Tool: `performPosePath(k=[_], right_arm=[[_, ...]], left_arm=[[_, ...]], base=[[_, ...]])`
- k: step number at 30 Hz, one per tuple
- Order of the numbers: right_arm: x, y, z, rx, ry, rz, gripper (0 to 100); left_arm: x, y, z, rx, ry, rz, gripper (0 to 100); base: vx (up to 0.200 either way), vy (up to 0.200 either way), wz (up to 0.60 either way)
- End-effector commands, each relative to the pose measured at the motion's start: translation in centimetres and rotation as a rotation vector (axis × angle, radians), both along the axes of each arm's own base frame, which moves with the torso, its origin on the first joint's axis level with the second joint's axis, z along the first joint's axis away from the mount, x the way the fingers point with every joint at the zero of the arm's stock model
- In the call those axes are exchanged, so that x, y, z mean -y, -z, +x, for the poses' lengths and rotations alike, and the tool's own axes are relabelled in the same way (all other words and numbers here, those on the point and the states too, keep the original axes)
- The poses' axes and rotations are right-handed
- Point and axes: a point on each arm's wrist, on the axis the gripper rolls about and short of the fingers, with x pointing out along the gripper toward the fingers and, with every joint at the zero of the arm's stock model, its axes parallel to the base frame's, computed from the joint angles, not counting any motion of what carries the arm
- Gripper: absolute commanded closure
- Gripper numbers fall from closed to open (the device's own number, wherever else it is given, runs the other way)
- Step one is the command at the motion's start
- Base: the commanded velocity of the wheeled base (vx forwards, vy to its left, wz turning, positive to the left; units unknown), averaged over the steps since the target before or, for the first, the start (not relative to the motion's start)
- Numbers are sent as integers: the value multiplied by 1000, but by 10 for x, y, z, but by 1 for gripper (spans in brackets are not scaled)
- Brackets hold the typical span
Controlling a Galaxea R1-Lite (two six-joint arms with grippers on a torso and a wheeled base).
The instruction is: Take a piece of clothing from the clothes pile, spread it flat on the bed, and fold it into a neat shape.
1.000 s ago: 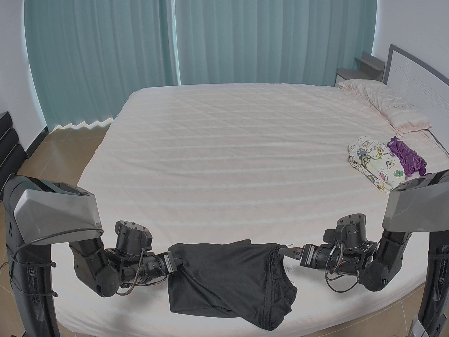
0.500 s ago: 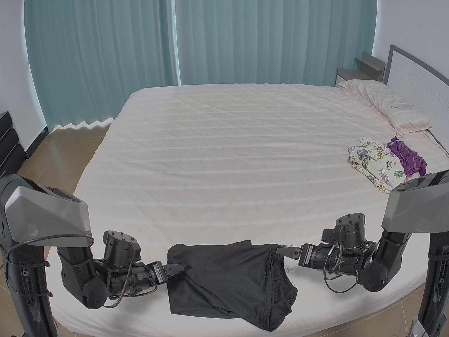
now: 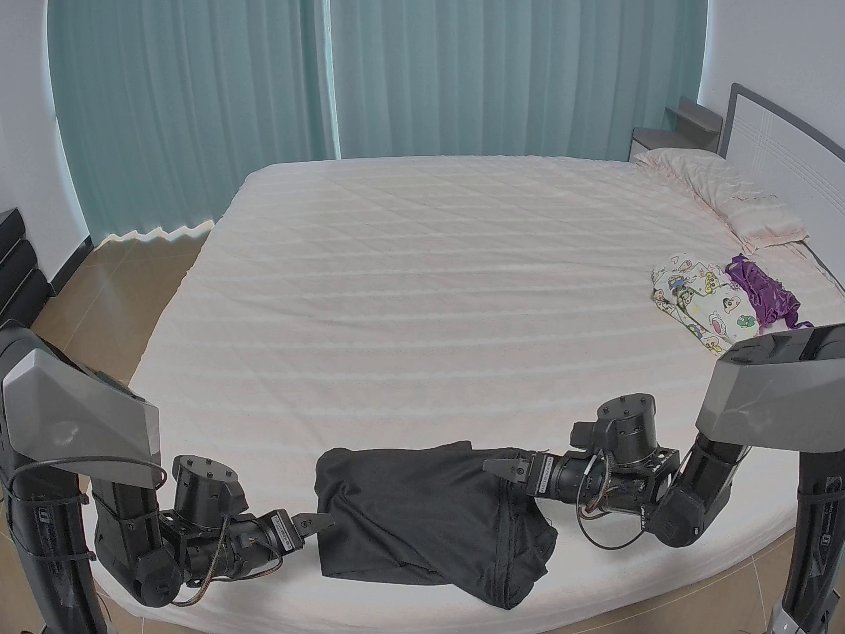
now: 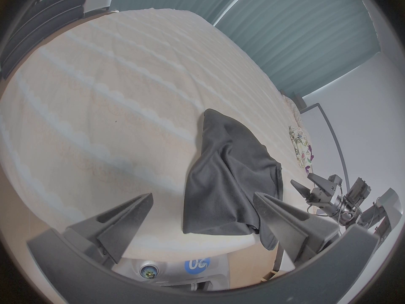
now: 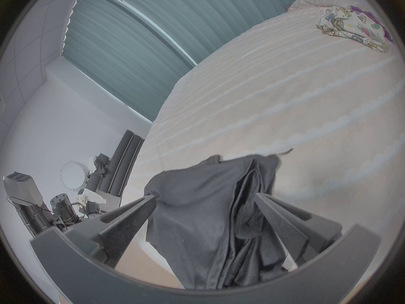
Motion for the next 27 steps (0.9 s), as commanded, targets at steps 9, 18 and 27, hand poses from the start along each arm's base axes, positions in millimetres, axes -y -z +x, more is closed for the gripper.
performPosePath(k=[9,18,27], right_arm=[[-23,22,29,-17,10,-31,0],[-22,23,29,-24,16,-38,0],[-21,25,44,-49,36,-55,100]], left_arm=[[-2,5,-10,-29,-15,-23,0],[-2,5,-10,-31,-14,-23,0],[-2,5,-10,-31,-14,-23,0]], base=[[0,0,0],[0,0,0],[0,0,0]])
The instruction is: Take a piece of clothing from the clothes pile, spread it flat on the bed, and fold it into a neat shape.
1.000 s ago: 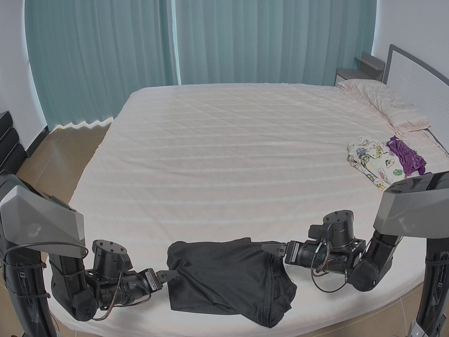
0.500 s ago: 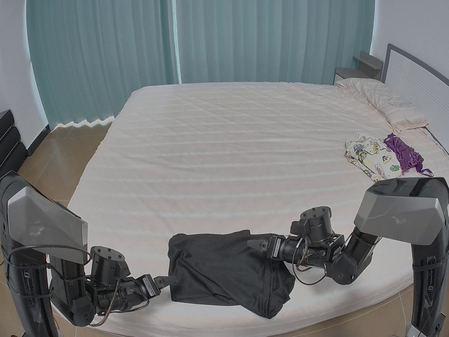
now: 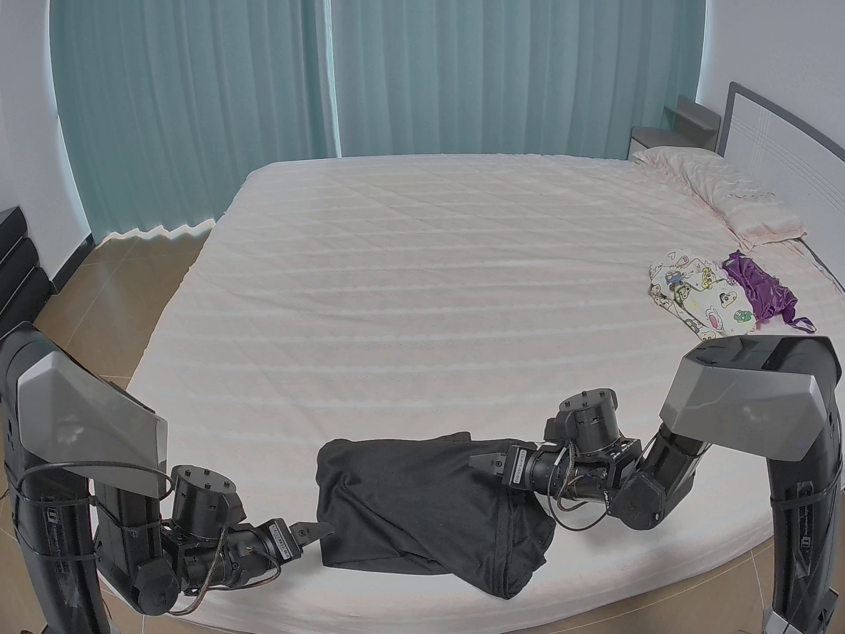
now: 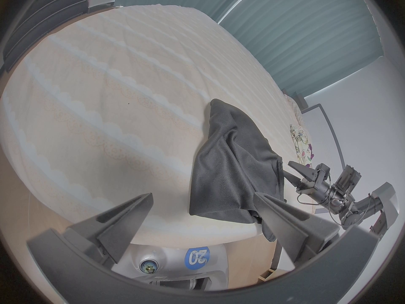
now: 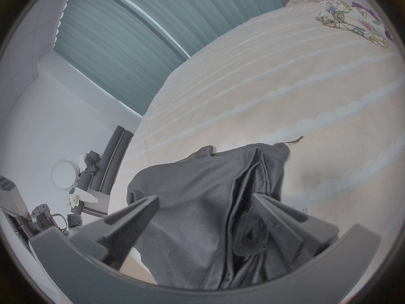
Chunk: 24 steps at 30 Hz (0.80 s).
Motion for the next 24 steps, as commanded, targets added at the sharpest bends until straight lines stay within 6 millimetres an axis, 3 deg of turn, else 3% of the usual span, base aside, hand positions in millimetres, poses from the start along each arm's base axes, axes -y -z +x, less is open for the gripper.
performPosePath(k=[1,7,16,24], right_arm=[[0,2,11,-4,13,-5,100],[1,2,13,-23,16,-46,100],[26,-7,27,29,116,-85,100],[35,-5,37,36,140,-78,100]], left_arm=[[0,1,0,-3,0,1,0],[0,1,0,-3,-2,2,0],[0,1,0,-3,-2,2,0],[0,1,0,-3,-2,2,0]], base=[[0,0,0],[0,0,0],[0,0,0],[0,0,0]])
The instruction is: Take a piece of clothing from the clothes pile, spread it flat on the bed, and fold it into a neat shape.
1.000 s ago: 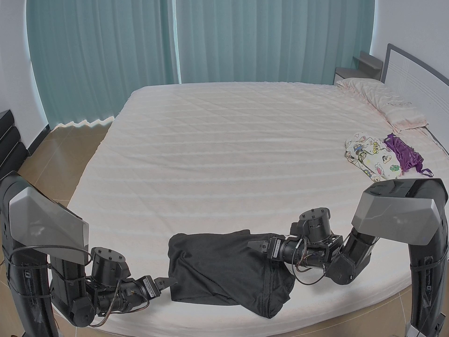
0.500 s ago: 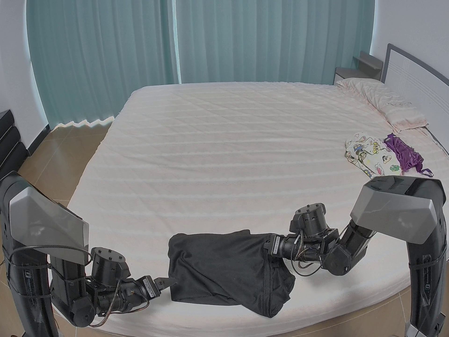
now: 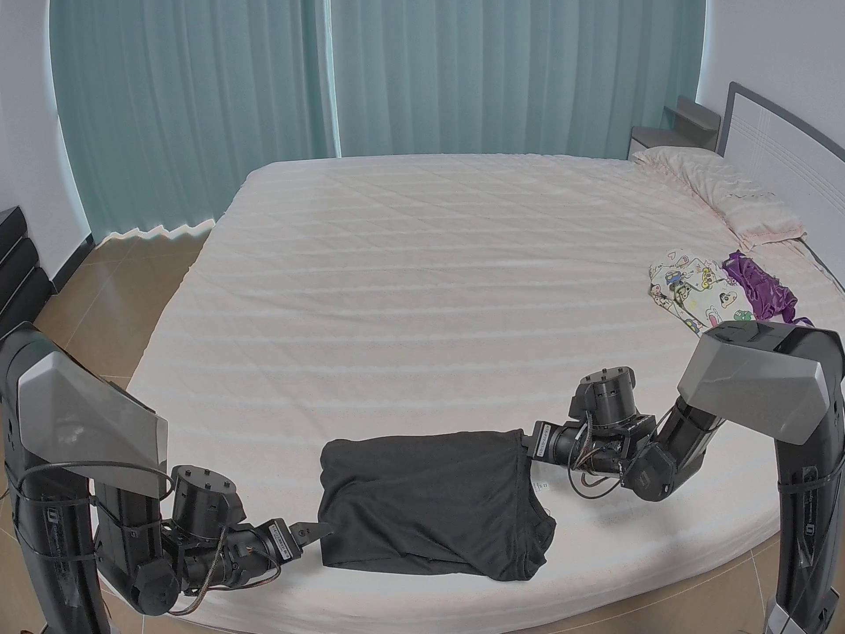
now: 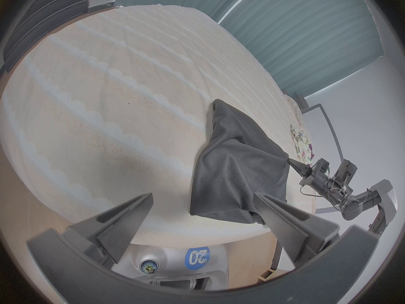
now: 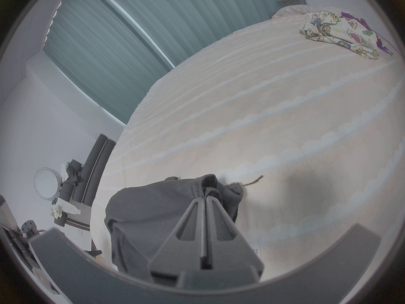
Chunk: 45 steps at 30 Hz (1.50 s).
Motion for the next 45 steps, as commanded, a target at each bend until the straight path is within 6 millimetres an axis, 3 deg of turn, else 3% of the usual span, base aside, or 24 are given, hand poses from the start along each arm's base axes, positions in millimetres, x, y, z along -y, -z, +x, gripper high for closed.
performPosePath(k=[1,13,14,22,24,28,29,31,34,45], right_arm=[[6,-2,9,16,23,7,100],[4,5,27,43,35,19,100],[4,5,28,44,34,20,0],[9,-6,25,58,50,37,0],[13,-20,11,52,39,44,0],[9,-27,-36,-4,-48,48,0],[9,-28,-38,-6,-52,48,0],[8,-26,-73,-34,-129,57,0],[8,-23,-99,-22,-188,75,0],[6,-5,-128,-94,-254,31,0]], left_arm=[[0,1,0,-2,-1,1,0],[0,1,0,-2,-1,1,0],[0,1,0,-2,-1,1,0],[0,1,0,-3,-1,1,0],[0,1,0,-2,-1,1,0],[0,1,0,-2,-1,1,0],[0,1,0,-4,-2,0,0],[0,0,0,-1,-2,-1,0],[0,1,0,-3,-3,-1,0],[0,0,0,-3,-5,-4,0]], base=[[0,0,0],[0,0,0],[0,0,0],[0,0,0],[0,0,0],[0,0,0],[0,0,0],[0,0,0],[0,0,0],[0,0,0]])
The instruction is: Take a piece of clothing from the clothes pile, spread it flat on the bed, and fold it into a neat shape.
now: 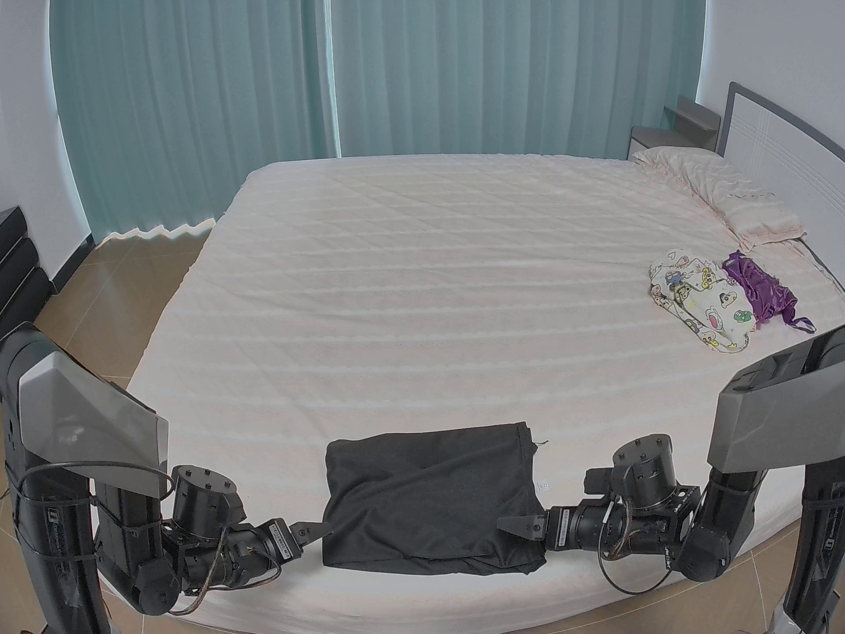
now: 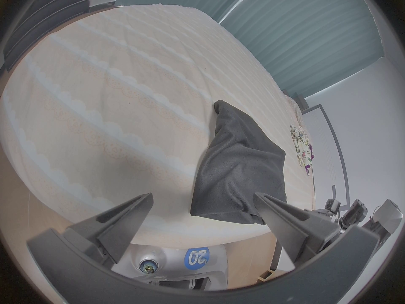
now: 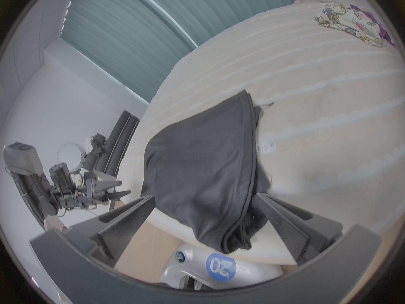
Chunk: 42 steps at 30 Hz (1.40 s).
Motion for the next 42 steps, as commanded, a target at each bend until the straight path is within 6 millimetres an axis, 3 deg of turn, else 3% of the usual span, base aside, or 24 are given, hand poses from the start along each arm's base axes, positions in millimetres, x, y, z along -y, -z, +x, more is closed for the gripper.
performPosePath(k=[1,7,16,17,42], right_arm=[[-1,3,-14,-31,-33,-21,0],[2,9,-22,-51,-60,-61,0],[-5,21,-14,-36,-88,-90,0],[-6,24,-14,-39,-95,-97,100],[28,23,-35,-52,-79,-174,100]], left_arm=[[0,0,0,0,1,1,0],[0,0,0,0,1,1,0],[0,0,0,-1,0,0,0],[0,0,0,-1,0,0,0],[0,0,0,-1,0,0,0]], base=[[0,0,0],[0,0,0],[0,0,0],[0,0,0],[0,0,0]])
